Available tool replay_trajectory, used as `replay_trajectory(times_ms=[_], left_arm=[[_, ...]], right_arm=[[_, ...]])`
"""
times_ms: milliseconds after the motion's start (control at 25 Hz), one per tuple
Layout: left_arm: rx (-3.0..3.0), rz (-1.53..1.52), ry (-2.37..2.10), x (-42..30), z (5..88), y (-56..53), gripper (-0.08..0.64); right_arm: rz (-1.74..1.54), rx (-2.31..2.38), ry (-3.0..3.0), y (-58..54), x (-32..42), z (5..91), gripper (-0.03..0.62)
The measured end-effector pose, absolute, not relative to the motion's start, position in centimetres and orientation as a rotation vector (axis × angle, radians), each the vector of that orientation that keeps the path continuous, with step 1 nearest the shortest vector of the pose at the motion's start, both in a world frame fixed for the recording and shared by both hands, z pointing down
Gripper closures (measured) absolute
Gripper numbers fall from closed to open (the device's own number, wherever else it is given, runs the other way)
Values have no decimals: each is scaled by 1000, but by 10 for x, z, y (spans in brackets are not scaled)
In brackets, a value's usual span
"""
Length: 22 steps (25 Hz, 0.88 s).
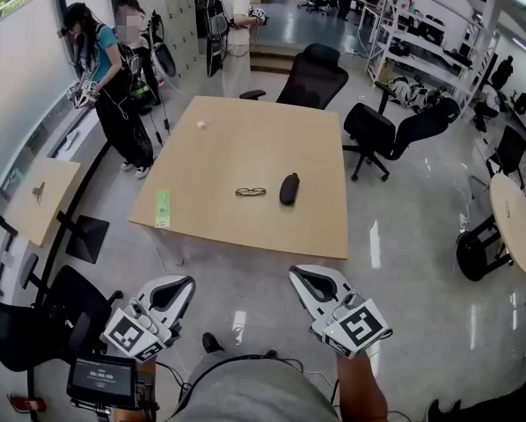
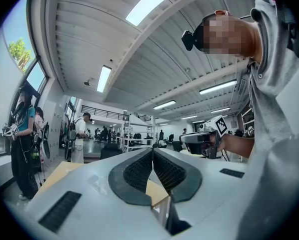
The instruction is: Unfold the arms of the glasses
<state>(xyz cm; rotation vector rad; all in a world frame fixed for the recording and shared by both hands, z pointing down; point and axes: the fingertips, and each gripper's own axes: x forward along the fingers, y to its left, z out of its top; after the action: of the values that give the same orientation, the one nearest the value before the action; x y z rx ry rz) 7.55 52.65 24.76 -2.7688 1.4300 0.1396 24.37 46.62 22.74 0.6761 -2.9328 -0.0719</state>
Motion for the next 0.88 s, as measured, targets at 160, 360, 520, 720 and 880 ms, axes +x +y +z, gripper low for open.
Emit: replay_trajectory(times_ms=[160,360,520,720,880], left_arm=[[-2774,139,1452,63,254,521,548],[-2796,139,1460,48,260,509,548],[-2819,155,1436,38,264,493,548],[-2872,171,1365,25,267,471,548],[-2903,177,1304,8,266,454,548]], right_arm=[[-2,668,-2954,456,233,233,588],[80,644,-2955,442,216,242,587],[87,620,-2955,433,200,245,586],[108,620,-2961,421,177,245,586],[102,635,-2964,413,157,244,586]])
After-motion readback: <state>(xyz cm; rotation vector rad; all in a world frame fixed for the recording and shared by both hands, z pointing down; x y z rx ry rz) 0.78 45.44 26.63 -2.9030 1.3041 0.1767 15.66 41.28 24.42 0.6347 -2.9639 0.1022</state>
